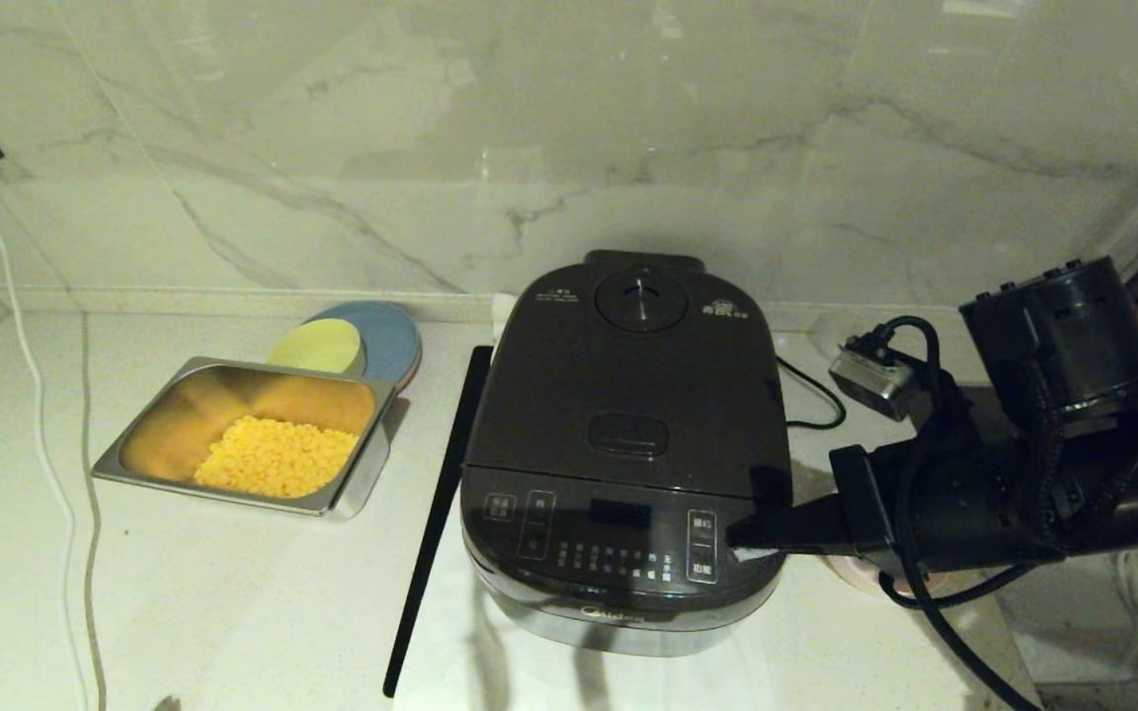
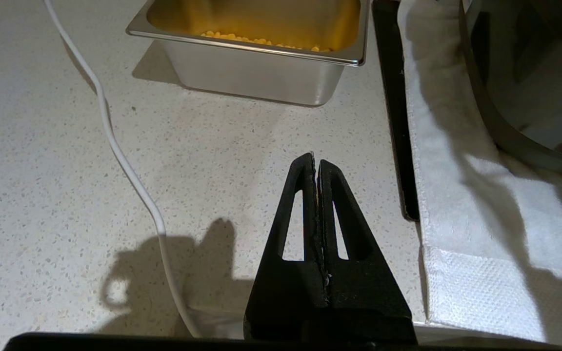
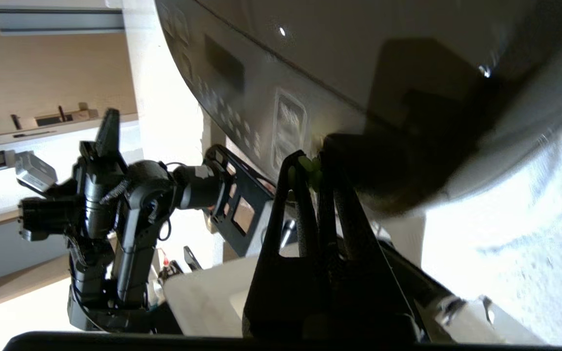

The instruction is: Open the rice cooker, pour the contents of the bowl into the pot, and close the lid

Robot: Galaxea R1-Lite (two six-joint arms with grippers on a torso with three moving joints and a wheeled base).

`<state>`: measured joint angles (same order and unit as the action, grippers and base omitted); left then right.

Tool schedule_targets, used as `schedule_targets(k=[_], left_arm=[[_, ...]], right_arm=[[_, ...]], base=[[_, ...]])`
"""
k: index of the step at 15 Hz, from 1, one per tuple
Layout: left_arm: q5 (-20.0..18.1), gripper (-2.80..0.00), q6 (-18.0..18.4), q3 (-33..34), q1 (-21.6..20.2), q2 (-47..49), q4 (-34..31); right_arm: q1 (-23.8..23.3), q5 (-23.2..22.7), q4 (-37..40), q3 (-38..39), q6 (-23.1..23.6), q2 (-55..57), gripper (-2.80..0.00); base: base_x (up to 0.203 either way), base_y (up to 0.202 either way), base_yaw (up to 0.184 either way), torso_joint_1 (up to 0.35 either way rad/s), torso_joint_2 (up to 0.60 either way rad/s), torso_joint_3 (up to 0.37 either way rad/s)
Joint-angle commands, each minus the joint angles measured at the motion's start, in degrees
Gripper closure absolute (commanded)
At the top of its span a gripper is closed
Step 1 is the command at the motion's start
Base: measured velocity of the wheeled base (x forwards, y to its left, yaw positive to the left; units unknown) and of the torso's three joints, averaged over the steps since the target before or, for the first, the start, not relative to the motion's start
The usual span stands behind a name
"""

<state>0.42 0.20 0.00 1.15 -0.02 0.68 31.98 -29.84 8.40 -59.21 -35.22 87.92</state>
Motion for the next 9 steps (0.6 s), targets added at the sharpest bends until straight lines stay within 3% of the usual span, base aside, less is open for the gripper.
schedule_targets(k=[1, 9], left_arm=[[0.0, 0.00, 0.0, 0.5, 0.0, -0.1, 0.0], [0.0, 0.00, 0.0, 0.5, 0.0, -0.1, 0.0]], right_arm=[[0.0, -0.5, -0.4, -0.1, -0.2, -2.4, 0.00], [0.0, -0.3, -0.2, -0.4, -0.5, -7.3, 0.00]], base=[[0.000, 0.000, 0.000, 0.000, 0.00, 0.000], [0.000, 0.000, 0.000, 0.000, 0.00, 0.000]])
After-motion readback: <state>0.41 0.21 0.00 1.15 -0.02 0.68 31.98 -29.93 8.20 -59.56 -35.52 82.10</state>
